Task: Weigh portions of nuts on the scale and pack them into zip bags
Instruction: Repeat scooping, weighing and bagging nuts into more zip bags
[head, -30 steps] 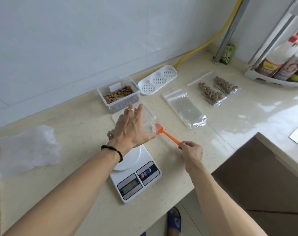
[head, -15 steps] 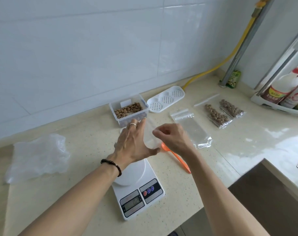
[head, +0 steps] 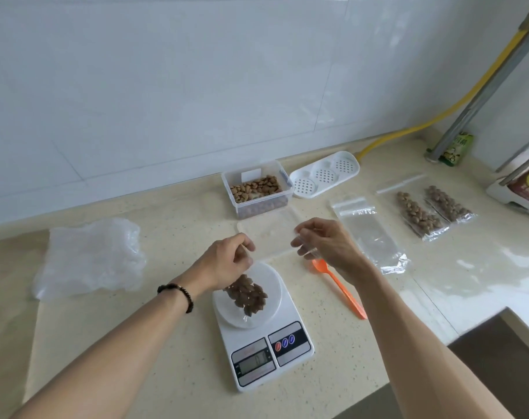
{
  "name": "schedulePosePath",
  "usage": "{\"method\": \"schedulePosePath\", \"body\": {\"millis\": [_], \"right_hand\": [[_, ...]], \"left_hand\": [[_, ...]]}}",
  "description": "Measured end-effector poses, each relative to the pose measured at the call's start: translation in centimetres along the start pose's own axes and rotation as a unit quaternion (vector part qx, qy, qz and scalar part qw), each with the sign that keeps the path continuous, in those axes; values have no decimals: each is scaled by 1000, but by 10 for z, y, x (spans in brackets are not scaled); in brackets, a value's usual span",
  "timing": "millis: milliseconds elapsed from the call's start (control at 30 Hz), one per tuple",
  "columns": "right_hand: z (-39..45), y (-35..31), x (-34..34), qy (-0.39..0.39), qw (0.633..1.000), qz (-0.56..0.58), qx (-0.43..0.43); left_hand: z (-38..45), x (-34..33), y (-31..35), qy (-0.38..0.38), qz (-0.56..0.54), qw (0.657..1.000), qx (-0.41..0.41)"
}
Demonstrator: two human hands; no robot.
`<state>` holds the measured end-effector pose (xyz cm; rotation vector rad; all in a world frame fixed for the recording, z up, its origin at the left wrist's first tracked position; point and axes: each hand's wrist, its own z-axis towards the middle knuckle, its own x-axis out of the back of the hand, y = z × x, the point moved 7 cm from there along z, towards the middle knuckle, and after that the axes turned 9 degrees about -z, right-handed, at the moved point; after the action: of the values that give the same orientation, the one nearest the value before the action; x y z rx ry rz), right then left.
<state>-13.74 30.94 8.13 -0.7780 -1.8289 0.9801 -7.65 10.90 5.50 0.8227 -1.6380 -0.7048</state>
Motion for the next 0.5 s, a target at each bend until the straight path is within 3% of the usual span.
{"method": "schedulePosePath", "body": {"millis": [233, 500], "right_hand": [[31, 56, -7, 98, 989, -53, -101], [31, 51, -1, 145, 960, -235, -41]], "left_hand": [[16, -15, -20, 44, 71, 996, -23], [3, -20, -26, 99, 132, 985, -44]]}}
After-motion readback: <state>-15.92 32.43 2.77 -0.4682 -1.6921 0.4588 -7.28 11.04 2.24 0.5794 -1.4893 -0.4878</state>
